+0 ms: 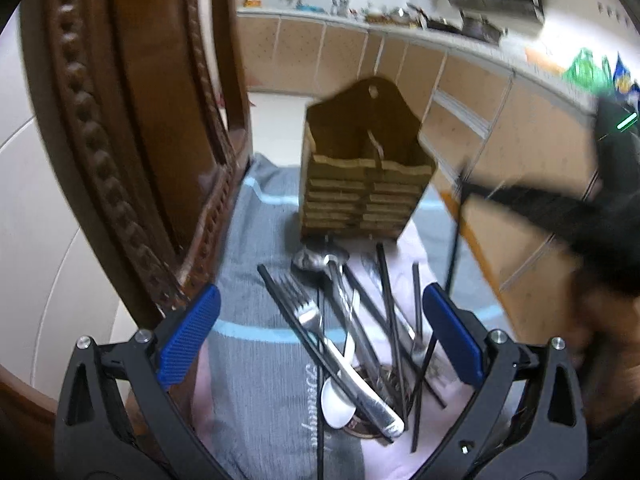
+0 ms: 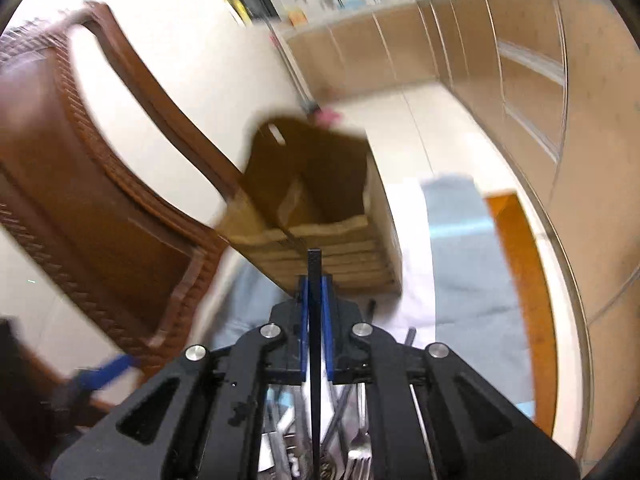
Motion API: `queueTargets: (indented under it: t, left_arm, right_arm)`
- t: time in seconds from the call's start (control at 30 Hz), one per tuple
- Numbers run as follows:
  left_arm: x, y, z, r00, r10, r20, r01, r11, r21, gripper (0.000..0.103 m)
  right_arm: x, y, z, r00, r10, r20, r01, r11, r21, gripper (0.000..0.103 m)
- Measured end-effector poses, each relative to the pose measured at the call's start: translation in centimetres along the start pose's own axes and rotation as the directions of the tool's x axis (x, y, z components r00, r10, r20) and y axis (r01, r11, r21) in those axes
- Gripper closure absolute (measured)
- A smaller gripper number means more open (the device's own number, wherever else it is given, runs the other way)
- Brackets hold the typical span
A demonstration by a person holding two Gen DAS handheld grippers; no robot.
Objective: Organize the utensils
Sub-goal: 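Lift the black chopstick with the right gripper while the left gripper reaches the pile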
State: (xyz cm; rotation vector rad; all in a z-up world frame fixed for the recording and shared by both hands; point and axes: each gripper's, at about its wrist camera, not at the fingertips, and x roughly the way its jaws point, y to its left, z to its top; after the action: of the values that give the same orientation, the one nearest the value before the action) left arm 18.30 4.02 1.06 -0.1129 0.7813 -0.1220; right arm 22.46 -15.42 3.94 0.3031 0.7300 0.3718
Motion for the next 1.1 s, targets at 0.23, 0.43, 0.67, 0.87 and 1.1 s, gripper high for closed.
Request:
queueTargets:
  t: [0.23, 0.43, 0.67, 0.87, 1.1]
  left_arm:
    - [1.4, -0.9, -1.2, 0.998, 0.030, -0.050, -0.028, 0.999, 0.038, 0.004]
    - [2.6, -2.0, -1.8, 0.996, 0.030, -0.083, -0.024, 0.998, 0.064, 0.004]
    - [2.0, -7.8, -3.7, 0.998, -0.041, -0.054, 0.055, 0.954, 0.295, 0.005]
    - [-0.4, -14.3, -9.5, 0.976, 0.028, 0.216, -0.180, 0.658, 0.731, 0.011]
    - [2.0, -16.1, -12.9, 0.980, 0.075, 0.186, -0.198, 0.531, 0.824, 0.050]
  right_arm:
    - [-5.6, 0.4, 0.2, 0.992, 0.040, 0.119, -0.035, 0.998, -0.043, 0.096]
    - [-11.2, -0.3, 1.7, 0.966, 0.074, 0.250, -0.057, 0.996, -0.075, 0.096]
    - [-14.6, -1.3, 2.7, 0.919, -0.009, 0.395, 0.052, 0.994, -0.099, 0.096]
    - [-13.7, -4.4, 3.1, 0.935, -0.046, 0.351, 0.063, 0.997, -0.037, 0.096]
    - [-12.7, -6.4, 2.6, 0.948, -0.057, 0.312, 0.062, 0.998, -0.004, 0.096]
